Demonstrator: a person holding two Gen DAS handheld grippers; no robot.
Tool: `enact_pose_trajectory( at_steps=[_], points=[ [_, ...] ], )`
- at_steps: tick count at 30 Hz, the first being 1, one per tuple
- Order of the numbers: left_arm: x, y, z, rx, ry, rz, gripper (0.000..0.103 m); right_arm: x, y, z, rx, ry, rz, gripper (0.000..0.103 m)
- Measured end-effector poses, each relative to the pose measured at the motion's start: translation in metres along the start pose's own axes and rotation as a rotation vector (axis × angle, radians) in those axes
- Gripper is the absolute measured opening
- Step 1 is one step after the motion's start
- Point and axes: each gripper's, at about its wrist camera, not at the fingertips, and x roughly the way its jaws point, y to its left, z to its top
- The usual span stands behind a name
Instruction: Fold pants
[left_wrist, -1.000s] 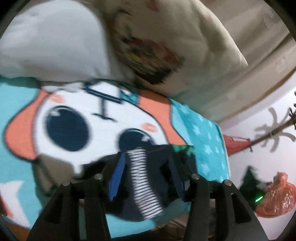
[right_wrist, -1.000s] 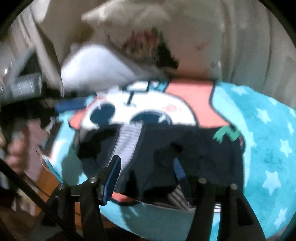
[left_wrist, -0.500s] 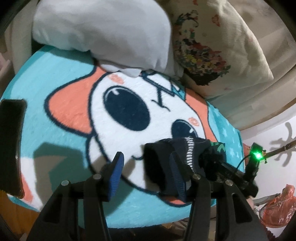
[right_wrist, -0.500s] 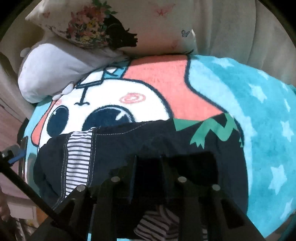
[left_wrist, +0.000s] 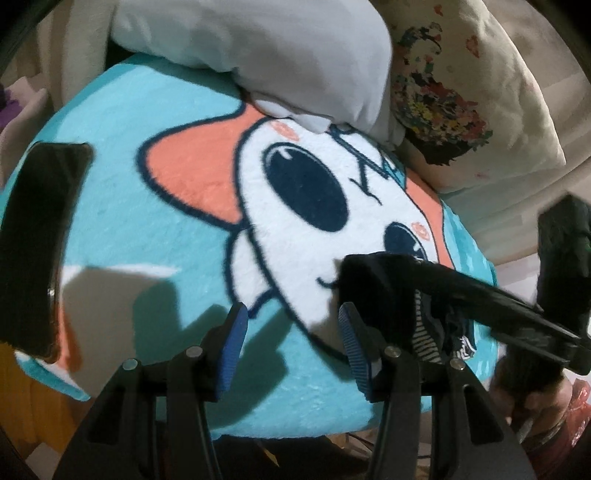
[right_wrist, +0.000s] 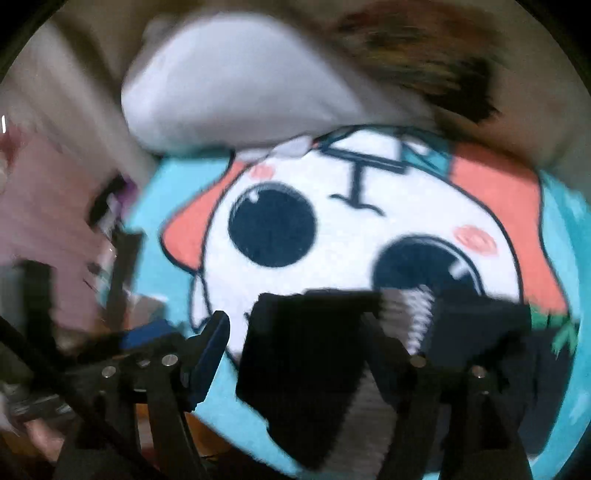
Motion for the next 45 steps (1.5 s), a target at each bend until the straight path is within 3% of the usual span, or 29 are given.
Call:
enact_pose_trajectory(
  at_steps=[5, 8, 10, 13, 19, 21, 22, 24, 31, 36, 41, 42, 45],
  points=[
    [-0.008, 0.013, -0.012, -0.030, -0.005, 0.004, 0.050, 0.055, 0.041, -0.001, -0.207, 0.113, -0.211, 0.081],
    [-0.009, 0.012, -0.021, -0.026, 0.007, -0.009, 0.050, 0.064, 0.036, -0.007, -0.214, 0.125, -0.224, 0.065],
    [-0.005, 0.007, -0.027, -0.015, 0.023, -0.034, 0.050, 0.054, 0.024, -0.005, -0.169, 0.114, -0.188, 0.037],
    [0.008, -0.010, -0.033, 0.031, 0.060, -0.072, 0.051, 0.035, -0.004, 0.001, -0.067, 0.105, -0.079, 0.025],
    [0.047, -0.058, -0.029, 0.167, 0.121, -0.168, 0.057, 0.016, -0.035, -0.002, 0.066, 0.073, 0.045, 0.023],
    [0.058, -0.074, -0.027, 0.204, 0.120, -0.147, 0.054, 0.009, -0.036, -0.003, 0.095, 0.058, 0.072, 0.022],
    [0.061, -0.081, -0.026, 0.214, 0.125, -0.149, 0.050, 0.003, -0.039, -0.004, 0.104, 0.046, 0.081, 0.021],
    [0.063, -0.094, -0.025, 0.224, 0.145, -0.192, 0.018, -0.009, -0.042, -0.002, 0.117, 0.025, 0.094, 0.020],
    [0.043, -0.157, -0.024, 0.331, 0.115, -0.242, 0.017, -0.068, -0.085, 0.001, 0.205, -0.101, 0.166, 0.020],
    [0.053, -0.210, -0.036, 0.409, 0.161, -0.275, 0.017, -0.107, -0.148, -0.020, 0.305, -0.176, 0.170, 0.020],
    [0.057, -0.233, -0.047, 0.447, 0.176, -0.265, 0.023, -0.109, -0.227, -0.055, 0.473, -0.200, 0.194, 0.020],
    [0.057, -0.233, -0.048, 0.441, 0.175, -0.257, 0.026, -0.105, -0.236, -0.060, 0.488, -0.201, 0.197, 0.021],
    [0.058, -0.226, -0.046, 0.403, 0.163, -0.206, 0.029, -0.097, -0.268, -0.077, 0.547, -0.181, 0.151, 0.043]
  ],
)
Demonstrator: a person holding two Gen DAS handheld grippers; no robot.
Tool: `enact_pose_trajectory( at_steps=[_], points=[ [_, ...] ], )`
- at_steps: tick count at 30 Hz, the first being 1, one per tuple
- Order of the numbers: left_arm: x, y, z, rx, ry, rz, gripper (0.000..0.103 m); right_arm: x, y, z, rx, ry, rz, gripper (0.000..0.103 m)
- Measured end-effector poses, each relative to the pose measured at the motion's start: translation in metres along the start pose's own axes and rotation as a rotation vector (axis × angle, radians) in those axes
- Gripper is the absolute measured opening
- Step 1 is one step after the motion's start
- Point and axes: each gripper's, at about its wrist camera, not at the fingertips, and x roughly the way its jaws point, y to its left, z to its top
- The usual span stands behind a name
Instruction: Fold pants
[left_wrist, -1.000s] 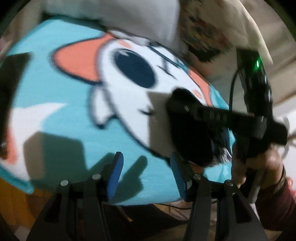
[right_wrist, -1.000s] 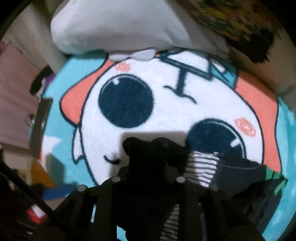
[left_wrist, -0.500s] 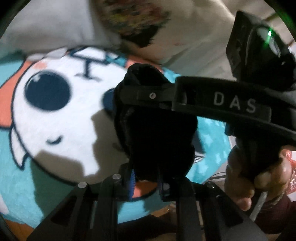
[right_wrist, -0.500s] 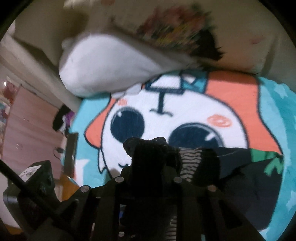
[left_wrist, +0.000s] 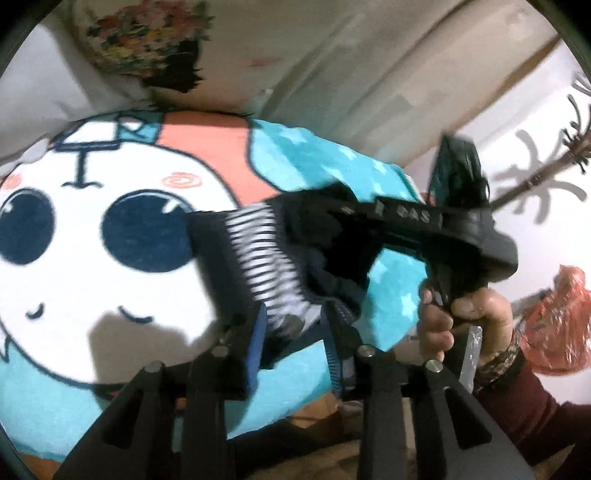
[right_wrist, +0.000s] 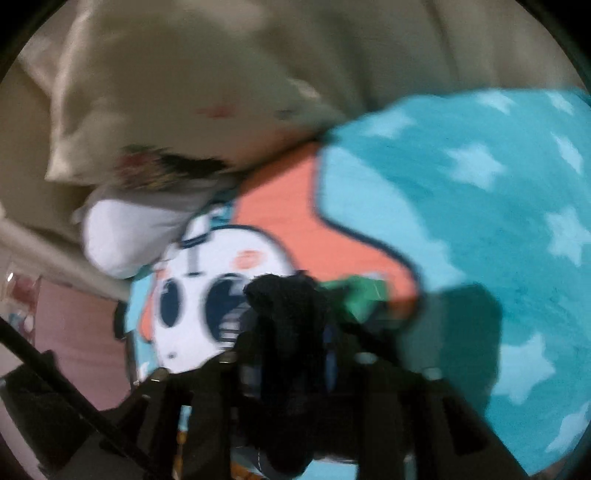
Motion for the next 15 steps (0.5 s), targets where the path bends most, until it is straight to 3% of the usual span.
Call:
enact_pose_trajectory(
  at_steps=[3, 6, 10, 11, 15],
  points=[
    [0.003, 0.013, 0.002, -0.056, 0.011, 0.055, 0.029, -0.015, -0.025, 0.001, 0.033, -0.043, -0.040, 0.052],
    [0.007, 0.019, 0.008, -0.074, 0.016, 0.102, 0.029, -0.046, -0.030, 0.002, 0.043, -0.148, -0.051, 0.052],
    [0.021, 0.008, 0.018, -0.064, 0.020, 0.111, 0.029, -0.067, -0.013, 0.001, -0.004, -0.182, 0.113, 0.036],
    [0.026, 0.005, 0.020, -0.058, 0.026, 0.110, 0.029, -0.062, -0.008, -0.001, -0.006, -0.153, 0.183, 0.035],
    [0.059, -0.005, 0.014, -0.011, 0.096, 0.159, 0.029, -0.031, -0.002, -0.011, 0.026, -0.028, 0.322, 0.033]
  ],
)
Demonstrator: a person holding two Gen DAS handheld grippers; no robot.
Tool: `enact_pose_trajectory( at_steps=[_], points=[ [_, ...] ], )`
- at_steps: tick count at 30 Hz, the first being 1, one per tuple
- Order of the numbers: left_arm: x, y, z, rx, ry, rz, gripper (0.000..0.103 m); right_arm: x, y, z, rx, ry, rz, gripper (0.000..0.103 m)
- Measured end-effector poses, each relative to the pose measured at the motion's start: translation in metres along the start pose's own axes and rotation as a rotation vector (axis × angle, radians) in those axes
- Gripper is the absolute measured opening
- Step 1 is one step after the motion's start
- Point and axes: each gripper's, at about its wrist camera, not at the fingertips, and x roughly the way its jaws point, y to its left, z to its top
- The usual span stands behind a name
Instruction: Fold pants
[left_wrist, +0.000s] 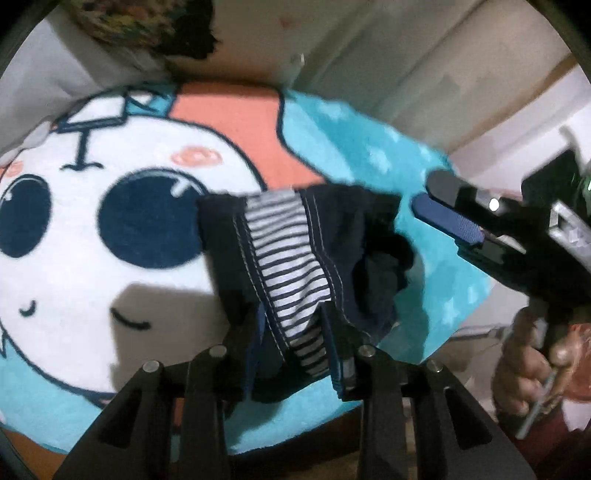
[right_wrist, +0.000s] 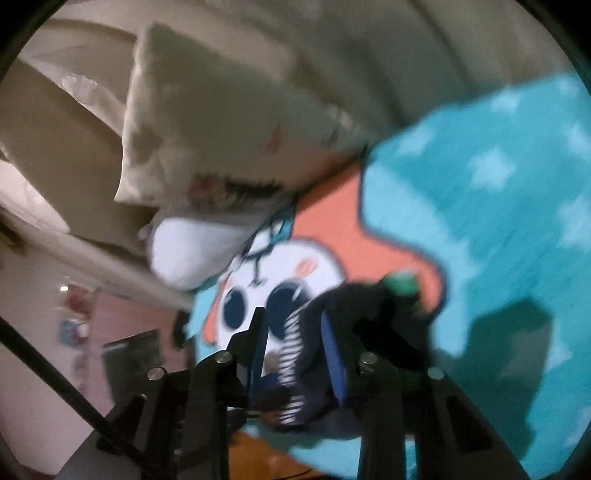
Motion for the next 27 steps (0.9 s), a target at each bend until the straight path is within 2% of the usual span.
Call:
enact_pose_trajectory(
  at_steps=[2, 4, 5, 6, 10, 11, 13, 14, 15, 16, 17, 19, 21, 27],
  points=[
    [0.011, -0.003, -0.004, 0.021, 0.018, 0.033, 0.029, 0.017, -0.009, -0.007, 0.029, 0.052, -0.015, 0.033],
    [0.018, -0.004, -0.007, 0.024, 0.022, 0.064, 0.031, 0.026, -0.023, -0.016, 0.054, 0.074, -0.102, 0.030],
    [0.020, -0.004, -0.008, 0.023, 0.022, 0.061, 0.032, 0.026, -0.033, -0.021, 0.059, 0.074, -0.175, 0.028],
    [0.020, -0.004, -0.009, 0.023, 0.020, 0.056, 0.033, 0.024, -0.038, -0.024, 0.059, 0.069, -0.209, 0.021],
    [0.016, -0.002, -0.008, 0.015, 0.026, 0.037, 0.033, 0.014, -0.050, -0.031, 0.044, 0.051, -0.306, 0.022],
    [0.013, -0.001, -0.007, 0.005, 0.026, 0.017, 0.033, 0.009, -0.052, -0.030, 0.054, 0.045, -0.293, 0.022],
    [-0.002, 0.007, -0.005, -0.023, -0.003, -0.033, 0.036, -0.002, -0.052, -0.028, 0.057, 0.011, -0.271, 0.038],
    [-0.008, 0.011, -0.005, -0.038, -0.020, -0.048, 0.043, -0.011, -0.049, -0.027, 0.033, -0.022, -0.257, 0.042],
    [-0.016, 0.020, -0.003, -0.072, -0.045, -0.063, 0.051, -0.017, -0.047, -0.025, 0.015, -0.042, -0.247, 0.053],
    [-0.019, 0.028, -0.001, -0.099, -0.059, -0.069, 0.054, -0.021, -0.046, -0.023, 0.001, -0.055, -0.235, 0.065],
    [-0.020, 0.035, 0.000, -0.126, -0.067, -0.073, 0.057, -0.024, -0.045, -0.021, -0.007, -0.062, -0.227, 0.069],
    [-0.017, 0.051, 0.006, -0.191, -0.074, -0.106, 0.058, -0.023, -0.046, -0.017, -0.010, -0.065, -0.217, 0.074],
    [-0.007, 0.060, 0.010, -0.220, -0.063, -0.167, 0.071, -0.015, -0.050, -0.012, -0.005, -0.044, -0.184, 0.079],
    [0.038, 0.068, 0.026, -0.256, 0.016, -0.264, 0.072, 0.026, -0.079, -0.002, 0.120, 0.015, -0.102, 0.081]
  ],
)
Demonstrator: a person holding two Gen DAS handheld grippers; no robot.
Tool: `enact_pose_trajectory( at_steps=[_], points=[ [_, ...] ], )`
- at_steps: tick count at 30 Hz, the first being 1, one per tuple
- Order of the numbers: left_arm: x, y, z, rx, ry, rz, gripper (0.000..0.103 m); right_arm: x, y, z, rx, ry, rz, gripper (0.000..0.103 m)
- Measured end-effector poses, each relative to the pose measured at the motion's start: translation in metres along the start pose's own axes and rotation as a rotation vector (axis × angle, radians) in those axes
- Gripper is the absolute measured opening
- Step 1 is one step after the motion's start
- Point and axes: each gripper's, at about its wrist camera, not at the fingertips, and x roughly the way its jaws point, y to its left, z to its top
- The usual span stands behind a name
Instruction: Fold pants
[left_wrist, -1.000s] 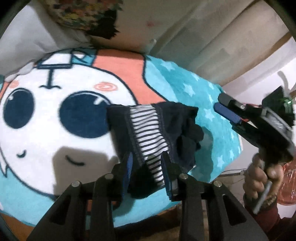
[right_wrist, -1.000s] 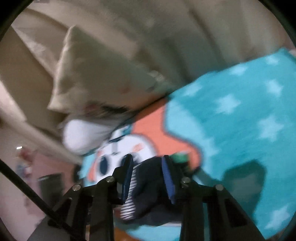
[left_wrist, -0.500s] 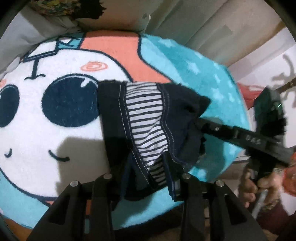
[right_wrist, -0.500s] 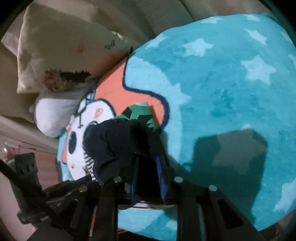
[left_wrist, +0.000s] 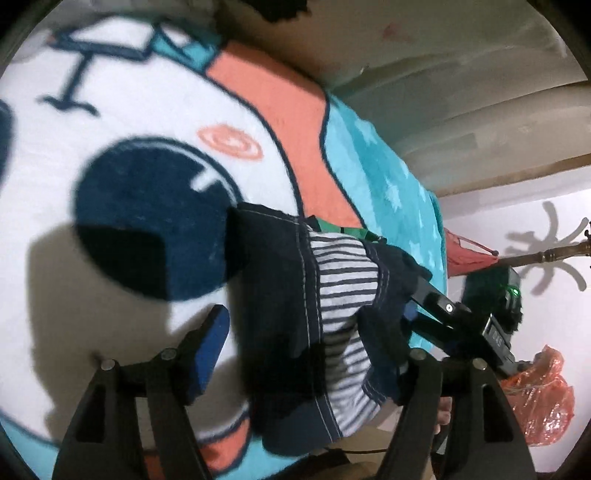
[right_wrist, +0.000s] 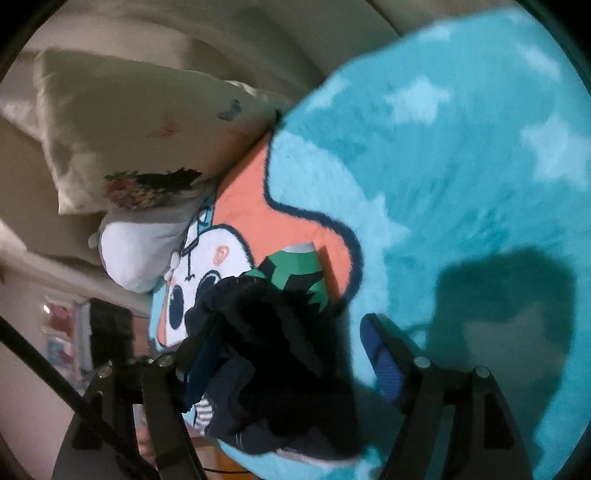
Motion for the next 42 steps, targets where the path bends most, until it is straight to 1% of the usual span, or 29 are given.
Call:
enact_pose_trajectory(
  at_steps=[1, 3, 4, 5, 6, 7, 8, 9, 11, 12, 14, 16, 20, 22, 24, 29, 30, 31, 32, 33, 35, 37, 38, 40, 41, 42],
  points=[
    [0.004, -0.003, 0.002, 0.007, 0.002, -0.011, 0.073, 0.004, -0.001, 0.001, 0.011, -0.003, 0.021, 0.082],
    [0.012, -0.014, 0.002, 0.031, 0.017, -0.028, 0.074, 0.008, 0.003, 0.001, -0.006, -0.001, 0.035, 0.083],
    [0.016, -0.020, 0.002, 0.041, 0.025, -0.019, 0.074, 0.011, 0.006, 0.000, -0.016, 0.008, 0.036, 0.080],
    [0.018, -0.025, 0.001, 0.057, 0.026, -0.001, 0.074, 0.015, 0.010, -0.001, -0.035, 0.027, 0.040, 0.074],
    [0.021, -0.032, -0.001, 0.088, 0.024, 0.039, 0.072, 0.019, 0.013, -0.003, -0.052, 0.049, 0.035, 0.065],
    [0.023, -0.036, -0.002, 0.101, 0.024, 0.068, 0.068, 0.020, 0.016, -0.005, -0.069, 0.055, 0.015, 0.057],
    [0.023, -0.039, -0.003, 0.107, 0.023, 0.090, 0.058, 0.020, 0.019, -0.006, -0.081, 0.053, 0.004, 0.053],
    [0.020, -0.040, -0.003, 0.106, 0.020, 0.089, 0.053, 0.017, 0.021, -0.006, -0.082, 0.052, 0.010, 0.049],
    [0.010, -0.043, -0.003, 0.096, 0.008, 0.070, 0.049, 0.012, 0.027, -0.003, -0.077, 0.044, 0.027, 0.046],
    [0.002, -0.044, -0.001, 0.093, -0.001, 0.064, 0.049, 0.010, 0.030, -0.002, -0.085, 0.041, 0.031, 0.045],
    [-0.006, -0.046, 0.003, 0.100, -0.019, 0.070, 0.049, 0.010, 0.041, 0.005, -0.117, 0.035, 0.039, 0.045],
    [-0.015, -0.046, 0.015, 0.113, -0.034, 0.101, 0.049, 0.017, 0.055, 0.015, -0.150, 0.033, 0.040, 0.045],
    [-0.024, -0.041, 0.043, 0.105, -0.066, 0.148, 0.049, 0.035, 0.079, 0.038, -0.213, 0.025, 0.006, 0.045],
    [-0.024, -0.039, 0.058, 0.116, -0.085, 0.187, 0.049, 0.048, 0.089, 0.049, -0.237, 0.023, -0.016, 0.045],
    [-0.022, -0.033, 0.074, 0.108, -0.093, 0.213, 0.049, 0.058, 0.093, 0.059, -0.246, 0.026, -0.031, 0.045],
    [-0.012, -0.014, 0.097, 0.079, -0.084, 0.244, 0.050, 0.085, 0.094, 0.078, -0.232, 0.035, -0.073, 0.045],
    [-0.008, -0.011, 0.100, 0.078, -0.079, 0.256, 0.054, 0.090, 0.092, 0.080, -0.228, 0.039, -0.086, 0.049],
    [-0.004, -0.008, 0.101, 0.078, -0.073, 0.276, 0.056, 0.094, 0.089, 0.082, -0.222, 0.044, -0.104, 0.057],
    [-0.001, -0.006, 0.102, 0.082, -0.068, 0.287, 0.059, 0.099, 0.084, 0.083, -0.212, 0.050, -0.123, 0.059],
    [0.002, -0.006, 0.104, 0.088, -0.064, 0.293, 0.060, 0.102, 0.078, 0.085, -0.193, 0.057, -0.137, 0.062],
    [-0.001, -0.009, 0.104, 0.092, -0.062, 0.289, 0.060, 0.095, 0.076, 0.086, -0.165, 0.053, -0.116, 0.063],
    [-0.014, -0.015, 0.100, 0.109, -0.086, 0.288, 0.060, 0.077, 0.082, 0.086, -0.174, 0.006, -0.116, 0.063],
    [-0.021, -0.017, 0.097, 0.118, -0.098, 0.303, 0.060, 0.064, 0.088, 0.085, -0.189, -0.033, -0.131, 0.063],
    [-0.036, -0.023, 0.088, 0.141, -0.137, 0.363, 0.060, 0.044, 0.101, 0.083, -0.219, -0.099, -0.152, 0.064],
    [-0.041, -0.025, 0.085, 0.149, -0.151, 0.378, 0.060, 0.035, 0.108, 0.081, -0.232, -0.124, -0.144, 0.064],
    [-0.045, -0.027, 0.080, 0.155, -0.162, 0.385, 0.060, 0.027, 0.115, 0.079, -0.242, -0.145, -0.129, 0.060]
  ],
)
